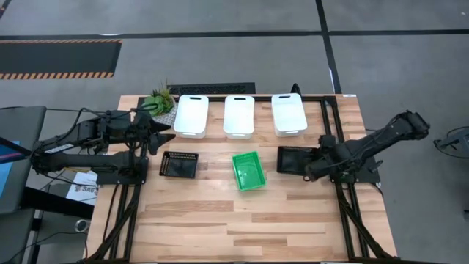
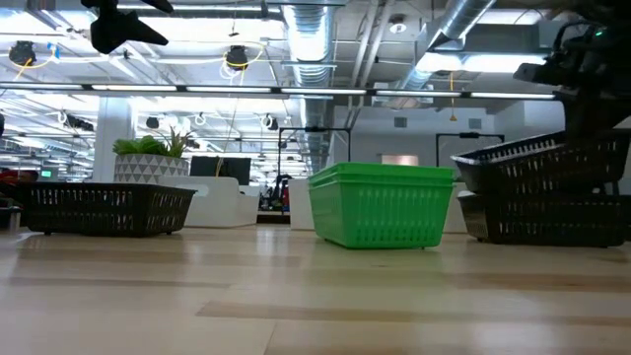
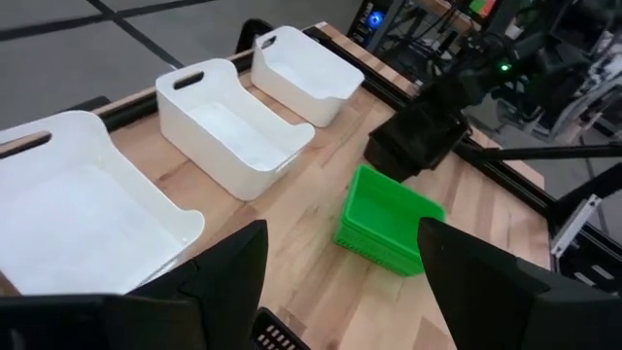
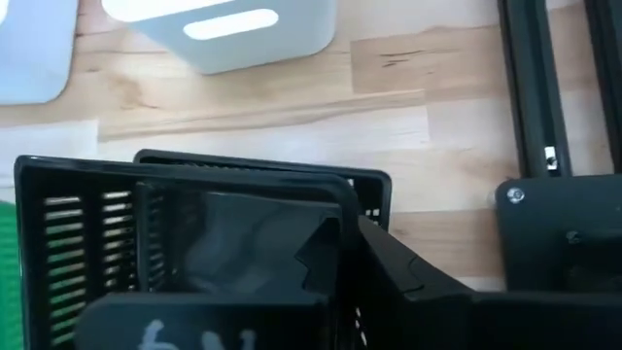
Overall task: Stack baskets by color
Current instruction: Stack the bottom black bin on the top right black bin
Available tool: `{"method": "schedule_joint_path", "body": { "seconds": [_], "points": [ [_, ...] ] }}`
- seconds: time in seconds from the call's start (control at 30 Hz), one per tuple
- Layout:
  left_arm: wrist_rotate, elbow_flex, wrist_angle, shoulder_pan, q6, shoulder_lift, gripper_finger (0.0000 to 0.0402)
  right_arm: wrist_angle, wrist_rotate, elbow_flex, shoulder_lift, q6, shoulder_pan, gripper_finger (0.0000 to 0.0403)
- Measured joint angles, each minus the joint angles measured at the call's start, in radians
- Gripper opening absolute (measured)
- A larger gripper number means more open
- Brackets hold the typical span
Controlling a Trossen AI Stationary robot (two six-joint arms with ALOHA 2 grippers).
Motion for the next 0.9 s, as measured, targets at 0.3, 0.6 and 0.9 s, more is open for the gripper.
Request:
{"method": "schedule_joint_path", "body": {
  "seconds": [0.3, 0.6, 0.9],
  "points": [
    [0.001, 0.000, -0.024, 0.000, 0.003, 0.000, 0.0254, 0.024, -0.068, 0.000, 0.117, -0.014, -0.027, 0.0052],
    [0.001, 0.000, -0.025, 0.000, 0.004, 0.000, 0.0254, 0.176, -0.081, 0.000, 0.189, -0.099, -0.025, 0.0088],
    [0.001, 0.000, -0.029, 0.000, 0.004, 0.000, 0.0254, 0.365, -0.077, 0.001, 0.215, -0.160, -0.057, 0.0169]
  ]
}}
